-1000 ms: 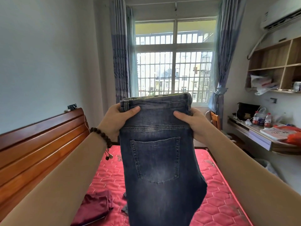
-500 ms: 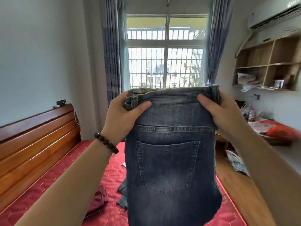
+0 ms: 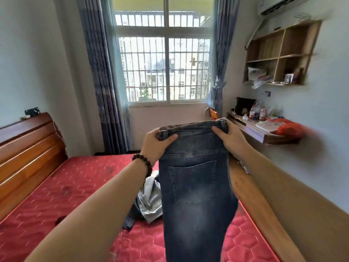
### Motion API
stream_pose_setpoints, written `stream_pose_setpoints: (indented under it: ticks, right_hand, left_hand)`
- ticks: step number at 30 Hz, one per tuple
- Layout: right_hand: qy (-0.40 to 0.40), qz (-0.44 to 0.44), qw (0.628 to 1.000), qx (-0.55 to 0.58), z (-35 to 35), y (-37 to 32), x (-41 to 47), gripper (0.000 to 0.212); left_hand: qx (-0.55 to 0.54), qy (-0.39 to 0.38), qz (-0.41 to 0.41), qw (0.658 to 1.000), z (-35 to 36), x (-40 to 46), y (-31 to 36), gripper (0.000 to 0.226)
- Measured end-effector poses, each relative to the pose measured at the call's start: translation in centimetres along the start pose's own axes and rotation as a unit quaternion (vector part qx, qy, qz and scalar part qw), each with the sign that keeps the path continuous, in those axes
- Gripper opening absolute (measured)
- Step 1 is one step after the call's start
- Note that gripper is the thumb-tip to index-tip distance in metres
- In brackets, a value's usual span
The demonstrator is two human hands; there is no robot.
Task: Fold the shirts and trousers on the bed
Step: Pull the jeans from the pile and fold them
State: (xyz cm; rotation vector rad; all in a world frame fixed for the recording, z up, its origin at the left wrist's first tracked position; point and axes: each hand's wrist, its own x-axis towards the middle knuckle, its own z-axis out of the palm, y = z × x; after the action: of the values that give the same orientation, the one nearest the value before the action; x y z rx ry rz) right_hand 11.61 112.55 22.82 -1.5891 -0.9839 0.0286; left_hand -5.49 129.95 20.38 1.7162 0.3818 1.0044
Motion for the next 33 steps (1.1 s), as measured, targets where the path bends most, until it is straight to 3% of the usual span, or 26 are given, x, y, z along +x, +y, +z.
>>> stream_pose_setpoints:
  ticks: [4, 8, 17, 33]
  right_hand:
    - [0.019, -0.008, 0.999, -0.039, -2.3, 5.7, 0.2, 0.009]
    - [0.060, -0.003, 0.995, -0.078, -4.8, 11.5, 1.8, 0.019]
    - [0.066, 0.010, 0.994, -0.086, -9.0, 21.3, 6.0, 0.016]
    - [0.029, 0.063, 0.993, -0.096, 1.7, 34.0, 17.9, 0.012]
  left_hand:
    - [0.091, 0.017, 0.061, 0.994, 4.7, 0.4, -3.7, 0.026]
    - [0.141, 0.039, 0.088, 0.985, 10.4, 1.4, -6.4, 0.027]
    - [0.178, 0.066, 0.059, 0.980, 19.8, 5.3, -12.4, 0.031]
    - [0.164, -0.005, -0.042, 0.986, 16.5, 19.5, -29.3, 0.029]
